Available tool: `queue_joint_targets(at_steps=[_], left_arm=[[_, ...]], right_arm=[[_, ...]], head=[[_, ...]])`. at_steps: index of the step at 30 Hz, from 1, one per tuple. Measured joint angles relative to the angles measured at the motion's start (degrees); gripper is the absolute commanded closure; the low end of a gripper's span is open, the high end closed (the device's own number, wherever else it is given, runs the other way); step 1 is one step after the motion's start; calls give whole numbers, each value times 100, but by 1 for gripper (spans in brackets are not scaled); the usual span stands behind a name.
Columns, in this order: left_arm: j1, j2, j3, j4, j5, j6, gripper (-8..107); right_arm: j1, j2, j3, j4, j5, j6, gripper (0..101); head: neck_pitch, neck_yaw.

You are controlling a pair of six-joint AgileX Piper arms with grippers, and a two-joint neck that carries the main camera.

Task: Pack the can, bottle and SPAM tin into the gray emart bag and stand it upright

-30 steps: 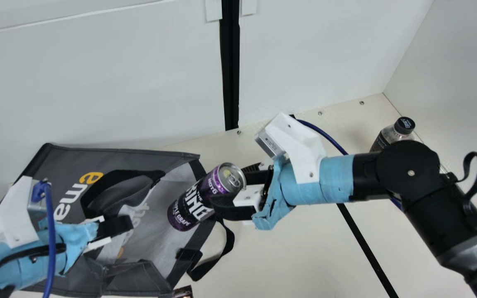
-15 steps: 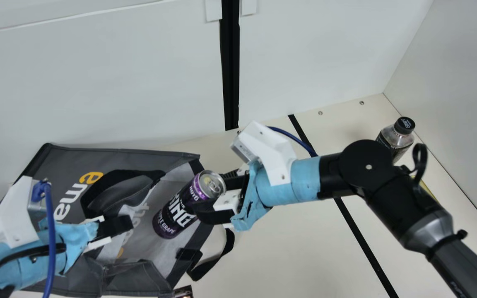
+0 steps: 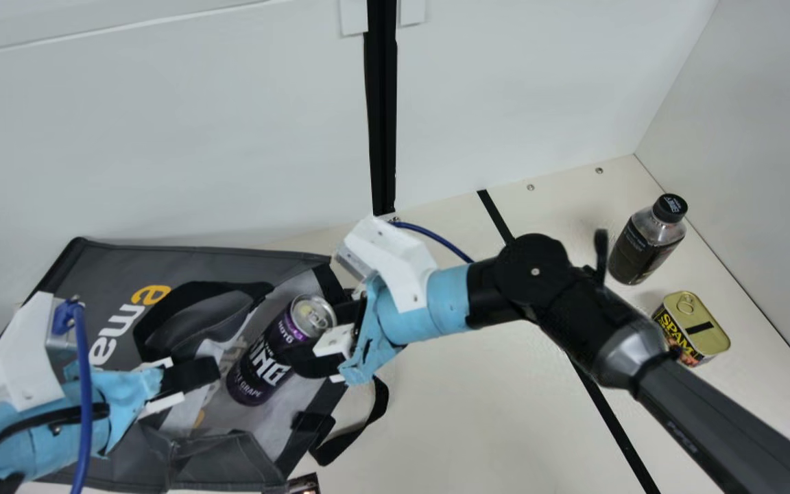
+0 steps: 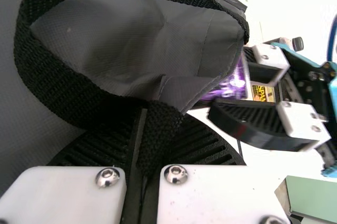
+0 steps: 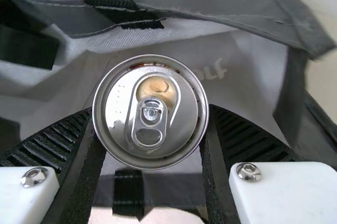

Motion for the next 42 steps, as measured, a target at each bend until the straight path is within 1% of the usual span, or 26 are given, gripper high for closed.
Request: queue_joint_targets(at_steps=[3, 13, 21, 27, 42], left_arm=[[0, 0, 0, 0, 0, 0, 107], [0, 0, 0, 0, 0, 0, 107], [0, 0, 0, 0, 0, 0, 107], [0, 0, 0, 0, 0, 0, 107], [0, 0, 0, 0, 0, 0, 107]], right_arm=[[97, 185, -91, 35, -115, -39, 101], [363, 786, -470, 61, -255, -57, 101], [485, 1099, -764, 32, -275, -10, 101], [540, 1226, -916, 26, -275, 20, 81], [546, 1359, -1151, -54, -101, 123, 31]], head=[[0, 0], [0, 0], [0, 0], [0, 0], [0, 0]])
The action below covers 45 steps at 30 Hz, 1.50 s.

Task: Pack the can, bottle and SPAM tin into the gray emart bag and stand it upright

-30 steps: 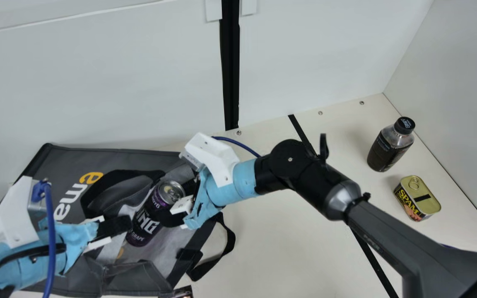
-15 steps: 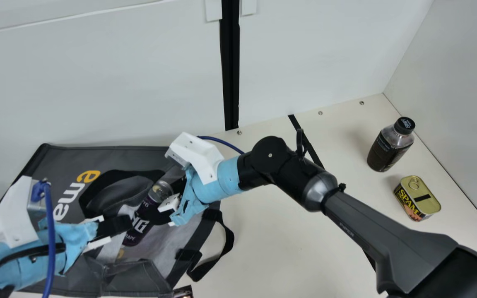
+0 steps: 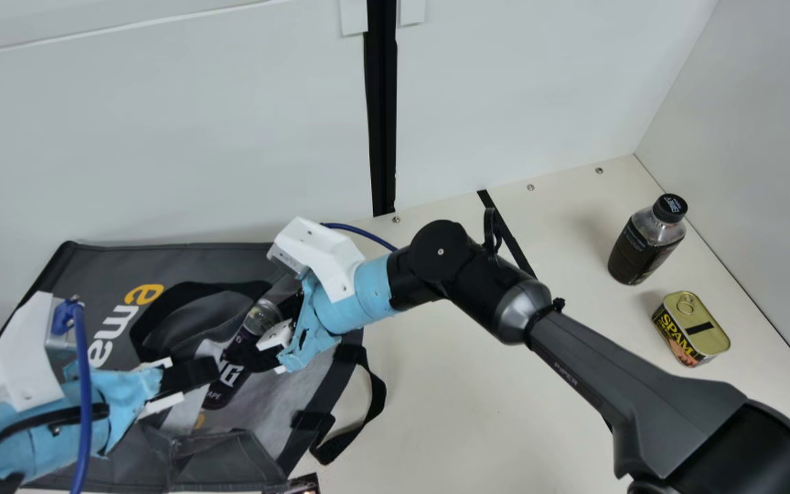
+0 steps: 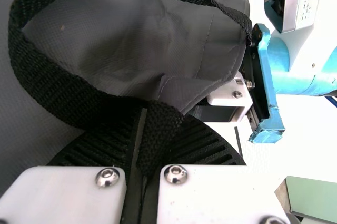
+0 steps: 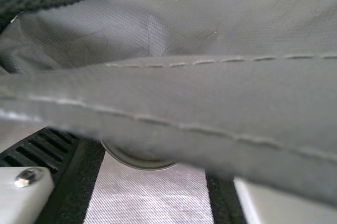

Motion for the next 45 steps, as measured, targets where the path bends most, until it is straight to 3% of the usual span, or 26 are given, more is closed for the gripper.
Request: queue_joint_targets(at_steps=[8, 23, 35, 45], left_arm=[[0, 0, 0, 0, 0, 0, 107], [0, 0, 0, 0, 0, 0, 107], [0, 0, 0, 0, 0, 0, 107], [0, 0, 0, 0, 0, 0, 107]], right_arm=[[-23, 75, -126, -47, 160, 24, 6], [-209, -268, 48, -231, 506, 37, 6], [-519, -995, 522, -570, 503, 292, 6], [-817, -1650, 655, -887, 502, 634, 6]], head=[[0, 0], [0, 9], [0, 9], [-9, 0]])
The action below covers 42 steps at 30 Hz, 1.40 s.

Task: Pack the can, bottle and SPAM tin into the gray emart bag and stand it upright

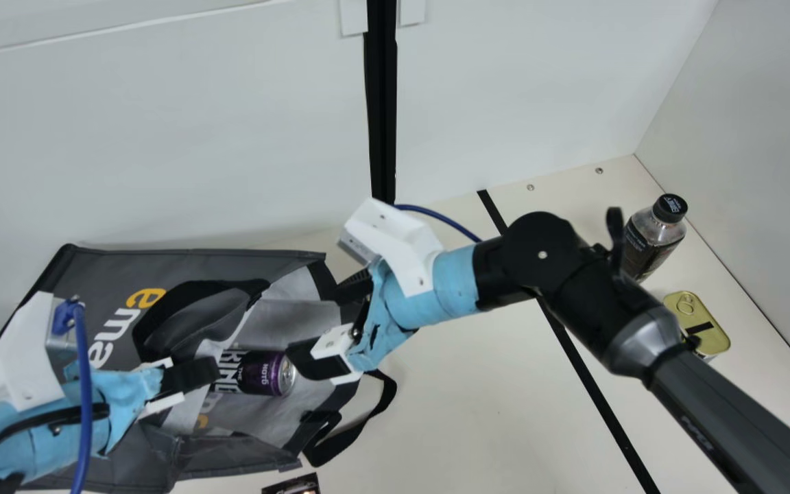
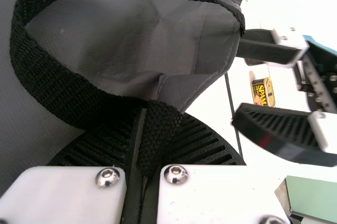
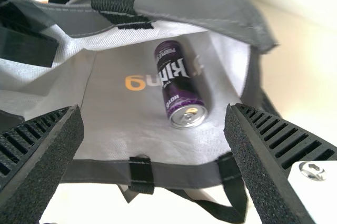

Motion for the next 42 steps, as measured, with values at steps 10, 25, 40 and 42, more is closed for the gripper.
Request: queue_joint_targets(at_steps=[10, 25, 40, 42], left_arm=[[0, 0, 0, 0, 0, 0, 107], [0, 0, 0, 0, 0, 0, 107], [0, 0, 0, 0, 0, 0, 107], [0, 0, 0, 0, 0, 0, 107]], right_arm=[[-519, -578, 67, -370, 189, 260, 6], [-1679, -1246, 101, -1004, 362, 590, 6], [-2780, -1513, -128, -2055, 378, 897, 6], [-2894, -1545, -165, -2244, 360, 932, 6]], head=[[9, 0], [9, 0], [9, 0], [9, 9]])
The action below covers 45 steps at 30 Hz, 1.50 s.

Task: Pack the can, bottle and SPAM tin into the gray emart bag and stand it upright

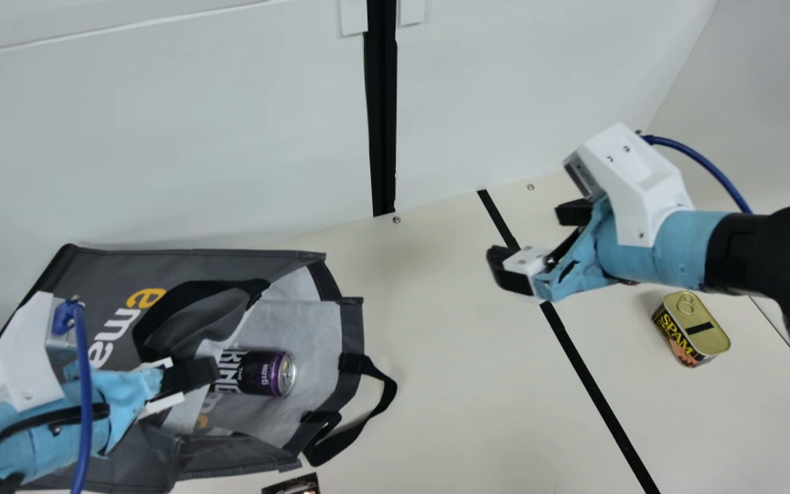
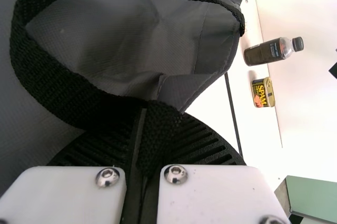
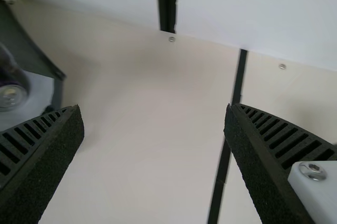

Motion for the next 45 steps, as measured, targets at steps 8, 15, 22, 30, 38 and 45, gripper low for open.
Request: queue_joint_targets(at_steps=[8, 15, 22, 30, 38, 45], left_arm=[[0, 0, 0, 0, 0, 0, 107], [0, 0, 0, 0, 0, 0, 107], [0, 0, 0, 0, 0, 0, 107], [0, 0, 0, 0, 0, 0, 107], [0, 0, 0, 0, 0, 0, 107], [0, 0, 0, 0, 0, 0, 107]], right_arm=[[-349, -108, -155, -731, -26, 337, 6], [-564, -193, -346, -1369, 7, 816, 6], [-669, -224, -675, -1989, 195, 1488, 6], [-643, -260, -1178, -2633, 544, 2371, 6], [-425, -312, -1658, -3195, 1013, 3114, 6], [-231, -494, -1519, -3558, 1024, 3551, 6]], head=[[0, -9], [0, 0], [0, -9], [0, -9], [0, -9], [0, -9]])
